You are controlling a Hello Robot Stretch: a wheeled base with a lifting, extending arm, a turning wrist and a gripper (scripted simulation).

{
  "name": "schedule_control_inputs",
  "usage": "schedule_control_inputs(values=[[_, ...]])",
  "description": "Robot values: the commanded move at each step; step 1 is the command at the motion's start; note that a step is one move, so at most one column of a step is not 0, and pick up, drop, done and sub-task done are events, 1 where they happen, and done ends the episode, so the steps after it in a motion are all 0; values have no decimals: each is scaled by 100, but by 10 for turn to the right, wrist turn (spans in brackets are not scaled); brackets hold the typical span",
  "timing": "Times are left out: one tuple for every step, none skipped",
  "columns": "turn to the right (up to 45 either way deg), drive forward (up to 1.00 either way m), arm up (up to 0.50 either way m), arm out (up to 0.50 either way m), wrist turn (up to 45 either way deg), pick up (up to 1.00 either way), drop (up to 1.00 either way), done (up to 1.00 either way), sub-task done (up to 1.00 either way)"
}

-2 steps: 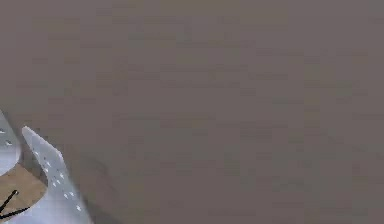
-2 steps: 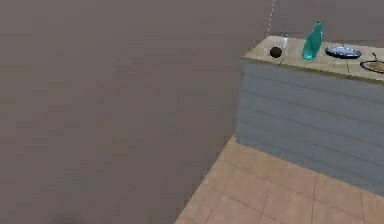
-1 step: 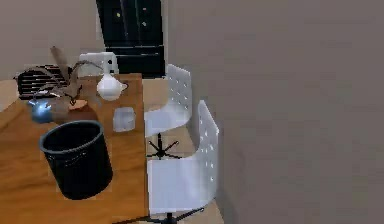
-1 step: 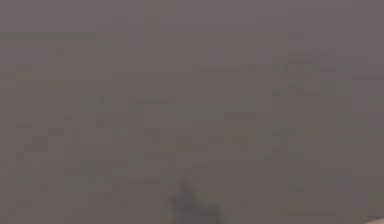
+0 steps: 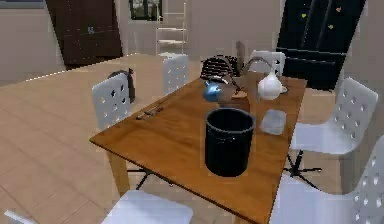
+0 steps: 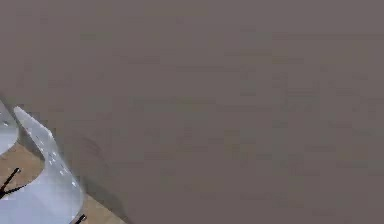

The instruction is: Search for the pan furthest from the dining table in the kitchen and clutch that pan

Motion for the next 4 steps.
schedule_control_inputs(values=[[-450,0,0,0,0,0,0,0,0],[-450,0,0,0,0,0,0,0,0],[-330,0,0,0,0,0,0,0,0],[0,45,0,0,0,0,0,0,0]])
